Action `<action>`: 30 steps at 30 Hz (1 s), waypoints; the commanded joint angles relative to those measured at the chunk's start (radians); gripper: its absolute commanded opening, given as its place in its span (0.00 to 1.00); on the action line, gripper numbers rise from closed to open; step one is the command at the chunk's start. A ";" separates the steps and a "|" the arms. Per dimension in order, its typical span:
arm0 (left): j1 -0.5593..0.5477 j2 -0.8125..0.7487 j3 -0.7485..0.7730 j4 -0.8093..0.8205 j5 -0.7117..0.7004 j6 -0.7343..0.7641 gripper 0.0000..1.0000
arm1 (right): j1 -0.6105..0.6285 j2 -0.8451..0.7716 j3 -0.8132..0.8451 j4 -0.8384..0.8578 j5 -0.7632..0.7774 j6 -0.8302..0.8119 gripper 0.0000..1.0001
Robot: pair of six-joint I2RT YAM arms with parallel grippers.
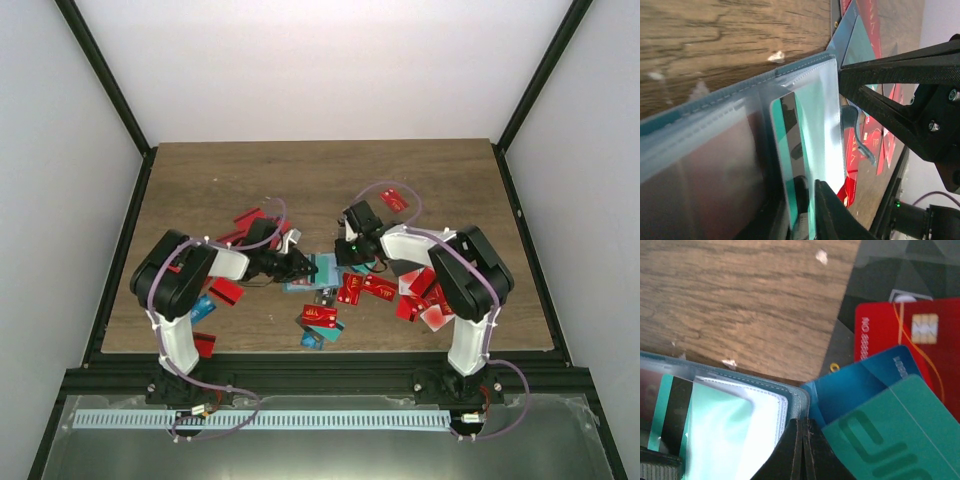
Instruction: Put the credit cards into the card holder
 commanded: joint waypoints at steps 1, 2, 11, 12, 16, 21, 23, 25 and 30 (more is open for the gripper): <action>-0.069 -0.039 -0.017 -0.026 -0.150 -0.071 0.20 | -0.007 -0.061 -0.020 -0.062 -0.006 0.008 0.01; -0.082 -0.050 -0.014 -0.040 -0.172 -0.075 0.24 | -0.009 -0.074 -0.024 -0.066 -0.010 0.009 0.02; -0.143 -0.133 0.048 -0.267 -0.372 -0.004 0.44 | -0.008 -0.187 -0.108 -0.072 -0.003 0.019 0.04; -0.154 -0.136 0.068 -0.316 -0.392 0.034 0.46 | -0.008 -0.194 -0.121 -0.065 -0.007 0.022 0.04; -0.199 -0.136 0.152 -0.471 -0.484 0.104 0.52 | -0.006 -0.214 -0.169 -0.036 -0.036 0.039 0.04; -0.218 -0.148 0.183 -0.547 -0.536 0.143 0.61 | 0.005 -0.226 -0.213 -0.002 -0.062 0.059 0.04; -0.218 -0.144 0.184 -0.551 -0.534 0.149 0.63 | 0.012 -0.222 -0.219 0.004 -0.067 0.063 0.03; -0.218 -0.134 0.181 -0.551 -0.530 0.156 0.65 | 0.020 -0.216 -0.223 0.014 -0.068 0.070 0.04; -0.230 -0.123 0.205 -0.600 -0.556 0.161 0.67 | 0.053 -0.203 -0.221 0.038 -0.082 0.092 0.02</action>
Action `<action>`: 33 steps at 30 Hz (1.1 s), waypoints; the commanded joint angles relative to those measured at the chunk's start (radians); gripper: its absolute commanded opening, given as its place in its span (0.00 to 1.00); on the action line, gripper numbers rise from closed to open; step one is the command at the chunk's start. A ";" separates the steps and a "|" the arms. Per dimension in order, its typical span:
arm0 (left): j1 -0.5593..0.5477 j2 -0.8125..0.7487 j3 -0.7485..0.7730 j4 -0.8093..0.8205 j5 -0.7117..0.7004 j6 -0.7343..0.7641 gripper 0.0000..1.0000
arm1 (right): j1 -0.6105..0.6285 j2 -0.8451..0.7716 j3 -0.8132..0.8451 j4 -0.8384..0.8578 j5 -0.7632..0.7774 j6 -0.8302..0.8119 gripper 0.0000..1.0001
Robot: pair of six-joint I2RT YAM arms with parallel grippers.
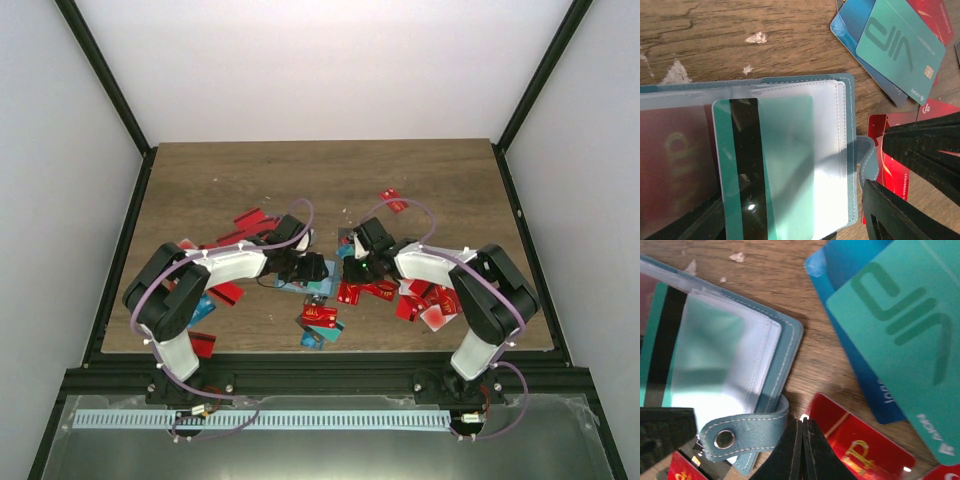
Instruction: Put the credit cards into the card holder
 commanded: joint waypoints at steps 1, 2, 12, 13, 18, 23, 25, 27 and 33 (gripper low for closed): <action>-0.015 0.004 0.031 -0.119 -0.072 0.030 0.69 | 0.039 -0.004 0.004 0.047 -0.022 0.032 0.02; -0.020 -0.002 0.040 -0.137 -0.089 0.032 0.71 | 0.047 -0.002 0.004 0.051 -0.024 0.036 0.02; -0.025 -0.016 0.069 -0.214 -0.171 0.101 0.80 | 0.068 0.039 -0.005 0.075 -0.023 0.053 0.01; -0.026 -0.018 0.067 -0.216 -0.175 0.108 0.80 | 0.069 0.041 -0.006 0.077 -0.024 0.054 0.01; -0.026 -0.059 0.069 -0.220 -0.186 0.137 0.91 | 0.072 0.052 -0.006 0.084 -0.026 0.060 0.01; -0.025 -0.096 0.078 -0.240 -0.202 0.152 0.98 | 0.074 0.051 0.000 0.086 -0.023 0.063 0.01; -0.025 -0.093 0.078 -0.247 -0.215 0.153 0.99 | 0.075 0.053 0.003 0.087 -0.023 0.065 0.01; -0.025 -0.086 0.076 -0.250 -0.217 0.153 0.99 | 0.077 0.056 0.005 0.088 -0.025 0.065 0.01; -0.026 -0.072 0.062 -0.231 -0.204 0.155 0.99 | 0.083 0.069 0.015 0.091 -0.029 0.066 0.01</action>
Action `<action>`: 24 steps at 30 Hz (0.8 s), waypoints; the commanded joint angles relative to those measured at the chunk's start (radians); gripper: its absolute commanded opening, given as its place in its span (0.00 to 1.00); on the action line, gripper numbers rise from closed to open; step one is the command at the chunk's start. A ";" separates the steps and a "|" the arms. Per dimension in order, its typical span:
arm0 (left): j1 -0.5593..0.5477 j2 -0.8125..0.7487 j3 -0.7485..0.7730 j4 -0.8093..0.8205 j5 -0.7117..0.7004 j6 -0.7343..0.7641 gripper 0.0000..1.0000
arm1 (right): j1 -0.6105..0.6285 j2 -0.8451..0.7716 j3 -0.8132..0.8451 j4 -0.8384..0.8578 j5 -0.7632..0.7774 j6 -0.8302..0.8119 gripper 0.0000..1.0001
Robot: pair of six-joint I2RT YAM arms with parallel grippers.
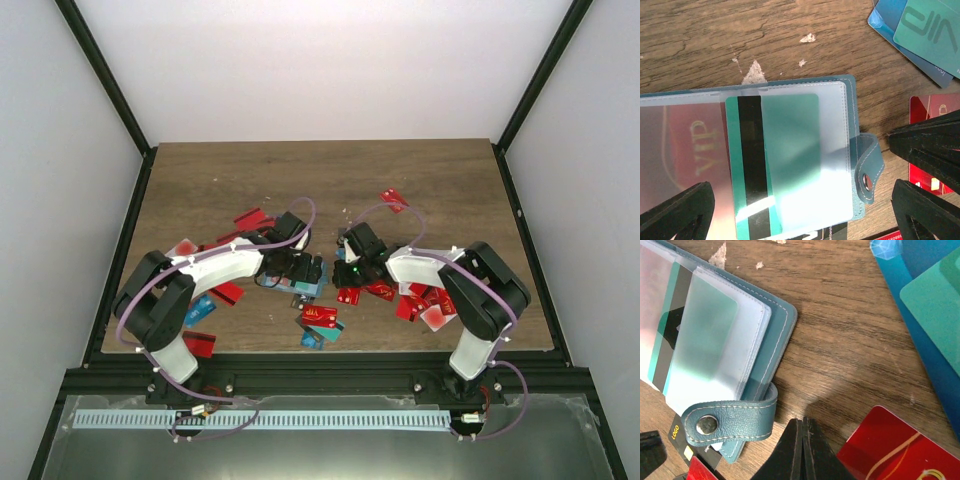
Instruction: Put the credit cards into the card holder
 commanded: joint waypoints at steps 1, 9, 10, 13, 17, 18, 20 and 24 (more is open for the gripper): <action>0.000 0.010 0.001 0.005 0.001 0.013 0.98 | 0.015 0.025 0.018 -0.001 -0.001 0.011 0.01; 0.000 0.039 -0.013 0.021 0.010 0.010 0.96 | 0.026 0.049 0.036 0.002 -0.001 0.013 0.01; 0.000 0.043 -0.015 0.022 0.010 0.009 0.96 | 0.027 0.051 0.037 0.002 -0.001 0.014 0.01; 0.000 0.054 -0.021 0.030 0.017 0.007 0.95 | 0.030 0.058 0.038 0.005 -0.001 0.015 0.01; 0.000 0.074 -0.028 0.045 0.036 0.002 0.92 | 0.031 0.067 0.039 0.008 -0.002 0.016 0.01; 0.000 0.077 -0.031 0.049 0.043 0.000 0.91 | 0.032 0.069 0.039 0.010 -0.004 0.016 0.01; -0.002 0.078 -0.035 0.061 0.069 -0.005 0.89 | 0.034 0.072 0.039 0.013 -0.005 0.016 0.01; -0.004 0.061 -0.047 0.089 0.119 -0.017 0.86 | 0.035 0.082 0.041 0.022 -0.012 0.017 0.01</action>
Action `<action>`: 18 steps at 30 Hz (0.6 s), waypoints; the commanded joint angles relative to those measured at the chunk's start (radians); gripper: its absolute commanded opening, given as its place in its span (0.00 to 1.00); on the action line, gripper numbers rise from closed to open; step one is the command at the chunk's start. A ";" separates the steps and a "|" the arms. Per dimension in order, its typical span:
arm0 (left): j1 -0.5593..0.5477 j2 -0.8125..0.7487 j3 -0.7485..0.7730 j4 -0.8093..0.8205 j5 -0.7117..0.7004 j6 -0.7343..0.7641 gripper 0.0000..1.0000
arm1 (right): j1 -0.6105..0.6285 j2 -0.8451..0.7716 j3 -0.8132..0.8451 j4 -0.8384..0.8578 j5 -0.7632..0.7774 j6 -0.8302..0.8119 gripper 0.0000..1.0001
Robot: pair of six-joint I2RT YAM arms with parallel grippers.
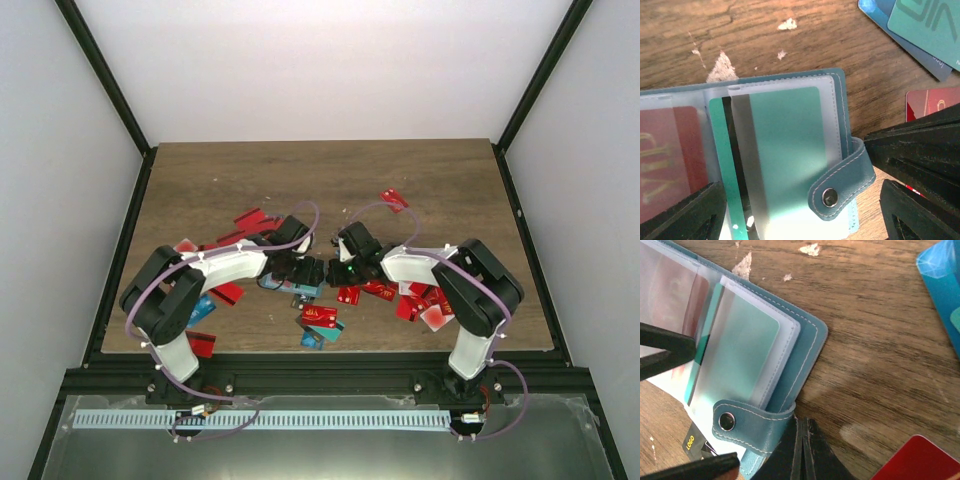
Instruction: Put the credit cards into the card holder
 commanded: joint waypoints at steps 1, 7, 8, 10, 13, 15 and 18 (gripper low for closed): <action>-0.003 0.005 -0.031 0.022 0.073 -0.020 0.86 | 0.016 0.046 0.017 -0.015 0.002 0.003 0.01; -0.003 -0.008 -0.054 0.081 0.155 -0.045 0.82 | 0.018 0.061 0.022 -0.004 -0.007 0.005 0.01; -0.004 -0.016 -0.059 0.094 0.162 -0.049 0.81 | 0.017 0.060 0.022 -0.005 -0.007 0.004 0.01; -0.003 -0.040 -0.067 0.103 0.157 -0.052 0.81 | 0.017 0.053 0.022 -0.013 0.002 -0.002 0.01; 0.000 -0.090 -0.064 0.078 0.102 -0.052 0.82 | 0.017 0.025 0.020 -0.031 0.031 -0.026 0.01; 0.006 -0.142 -0.063 0.050 0.047 -0.052 0.83 | 0.017 -0.006 0.013 -0.036 0.038 -0.055 0.02; 0.021 -0.224 -0.070 0.017 0.004 -0.055 0.86 | 0.019 -0.065 0.001 -0.035 0.010 -0.118 0.09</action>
